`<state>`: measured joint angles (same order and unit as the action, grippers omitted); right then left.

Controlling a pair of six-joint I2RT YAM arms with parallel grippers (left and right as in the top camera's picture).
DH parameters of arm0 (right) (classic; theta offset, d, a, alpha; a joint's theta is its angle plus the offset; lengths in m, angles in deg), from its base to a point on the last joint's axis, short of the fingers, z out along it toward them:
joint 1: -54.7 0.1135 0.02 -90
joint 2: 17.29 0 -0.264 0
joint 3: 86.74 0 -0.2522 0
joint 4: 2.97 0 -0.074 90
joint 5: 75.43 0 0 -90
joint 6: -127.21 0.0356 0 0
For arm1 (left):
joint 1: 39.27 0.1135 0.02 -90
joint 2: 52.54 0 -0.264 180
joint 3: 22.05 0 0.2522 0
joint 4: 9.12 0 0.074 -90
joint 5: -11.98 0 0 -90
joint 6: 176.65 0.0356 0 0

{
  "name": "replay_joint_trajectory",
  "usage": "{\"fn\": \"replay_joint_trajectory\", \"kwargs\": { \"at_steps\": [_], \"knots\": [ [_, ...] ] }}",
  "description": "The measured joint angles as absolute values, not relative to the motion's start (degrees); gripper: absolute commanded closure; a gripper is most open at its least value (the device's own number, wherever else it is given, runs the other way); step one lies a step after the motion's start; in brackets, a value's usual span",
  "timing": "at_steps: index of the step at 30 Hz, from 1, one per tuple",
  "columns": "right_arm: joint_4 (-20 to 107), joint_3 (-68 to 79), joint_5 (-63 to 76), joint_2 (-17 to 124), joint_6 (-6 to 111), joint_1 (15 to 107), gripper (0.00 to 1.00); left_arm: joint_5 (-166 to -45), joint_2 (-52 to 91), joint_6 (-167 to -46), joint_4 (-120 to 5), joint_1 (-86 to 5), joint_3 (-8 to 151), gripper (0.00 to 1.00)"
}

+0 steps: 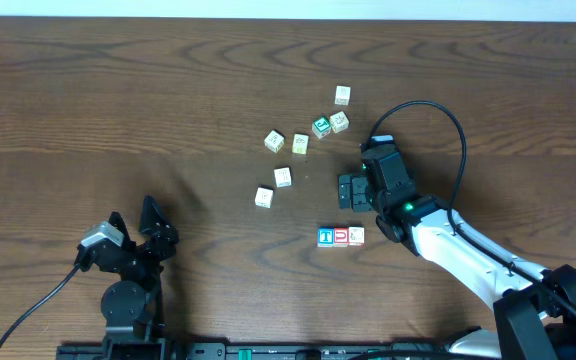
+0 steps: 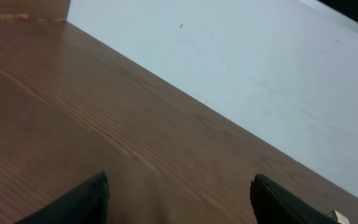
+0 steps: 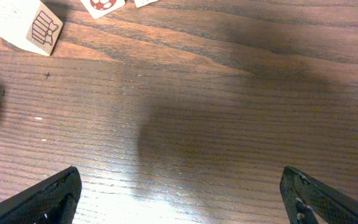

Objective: Lift 3 blocks

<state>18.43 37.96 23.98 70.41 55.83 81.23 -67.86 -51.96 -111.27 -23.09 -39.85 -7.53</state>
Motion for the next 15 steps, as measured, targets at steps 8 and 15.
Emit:
{"fn": "replay_joint_trajectory", "kwargs": {
  "at_steps": [8, 15],
  "knots": [
    [18.43, 37.96, 23.98, 70.41, 55.83, 81.23, 0.01, -69.61, -51.96, -108.69, -23.53, -39.67, -7.34, 0.27],
    [18.43, 37.96, 23.98, 70.41, 55.83, 81.23, 0.01, -70.2, -51.96, -108.65, -23.72, -39.67, -7.27, 0.27]
  ]
}}
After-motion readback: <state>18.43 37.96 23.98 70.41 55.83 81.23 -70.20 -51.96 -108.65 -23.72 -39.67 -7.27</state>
